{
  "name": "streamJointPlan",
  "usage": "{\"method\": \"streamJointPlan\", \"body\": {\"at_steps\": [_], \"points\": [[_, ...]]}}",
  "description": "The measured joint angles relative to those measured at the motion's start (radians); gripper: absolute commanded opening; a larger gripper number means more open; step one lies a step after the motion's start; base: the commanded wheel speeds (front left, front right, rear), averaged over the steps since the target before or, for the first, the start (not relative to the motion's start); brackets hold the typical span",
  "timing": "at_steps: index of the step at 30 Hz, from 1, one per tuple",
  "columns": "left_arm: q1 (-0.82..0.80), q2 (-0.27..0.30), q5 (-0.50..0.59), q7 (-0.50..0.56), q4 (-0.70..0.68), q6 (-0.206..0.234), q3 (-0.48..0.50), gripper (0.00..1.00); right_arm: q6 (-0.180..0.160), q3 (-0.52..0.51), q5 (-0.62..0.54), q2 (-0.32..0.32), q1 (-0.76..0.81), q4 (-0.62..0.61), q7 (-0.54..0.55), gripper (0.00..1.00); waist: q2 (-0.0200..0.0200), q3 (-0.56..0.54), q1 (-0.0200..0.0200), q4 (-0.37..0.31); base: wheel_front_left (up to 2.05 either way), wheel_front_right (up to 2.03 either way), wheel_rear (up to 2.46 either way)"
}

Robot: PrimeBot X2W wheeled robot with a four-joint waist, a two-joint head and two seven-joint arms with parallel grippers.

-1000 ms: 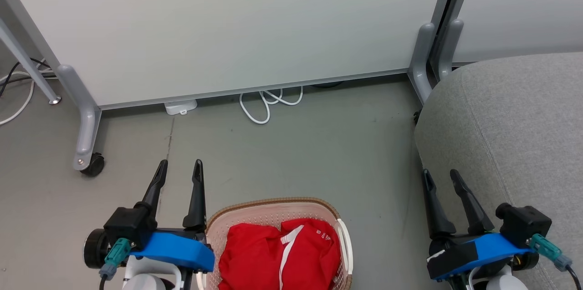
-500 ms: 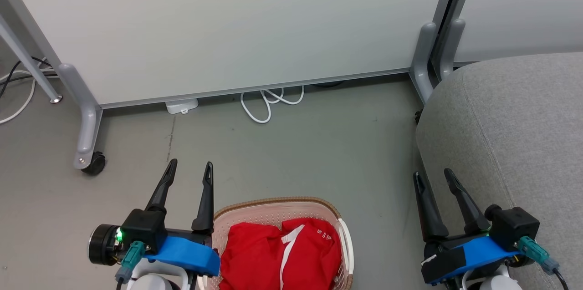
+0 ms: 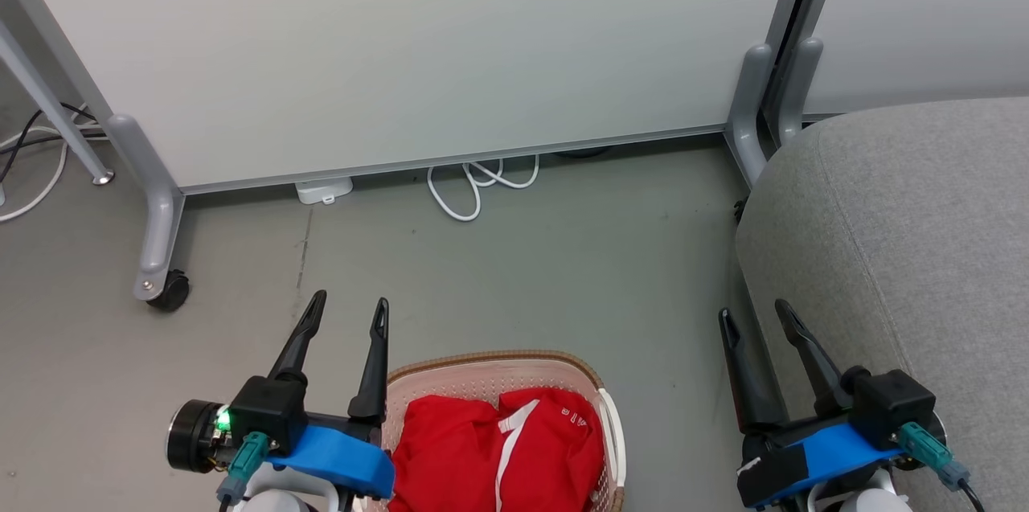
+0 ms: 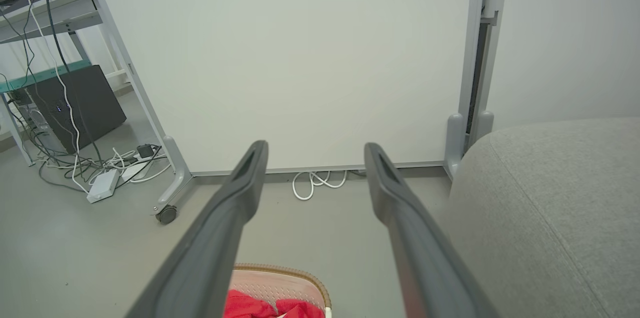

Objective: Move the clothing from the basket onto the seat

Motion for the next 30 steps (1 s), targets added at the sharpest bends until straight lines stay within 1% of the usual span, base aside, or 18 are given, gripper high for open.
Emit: {"method": "streamJointPlan", "body": {"at_steps": [11, 18, 23, 30], "points": [[0.000, -0.002, -0.023, 0.000, 0.027, -0.004, -0.021, 1.00, 0.000, -0.002, 0.000, 0.000, 0.001, 0.006, 0.000, 1.00, 0.0000, -0.002, 0.0000, 0.000, 0.00, 0.00, 0.00], [-0.019, 0.005, -0.033, 0.000, 0.040, -0.004, -0.034, 1.00, 0.000, 0.000, 0.000, 0.000, -0.002, 0.004, 0.000, 1.00, 0.0000, 0.015, 0.0000, -0.004, 0.00, 0.00, 0.00], [-0.075, 0.027, -0.041, 0.000, 0.082, -0.004, -0.073, 1.00, 0.000, 0.000, -0.002, 0.000, -0.019, -0.005, 0.000, 1.00, 0.0000, 0.049, 0.0000, -0.011, 0.00, 0.00, 0.00], [-0.191, 0.081, -0.064, -0.001, 0.195, -0.004, -0.172, 1.00, 0.000, 0.009, -0.003, -0.001, -0.071, -0.014, 0.000, 1.00, 0.0000, 0.131, 0.0000, -0.032, 0.00, 0.00, 0.00]]}}
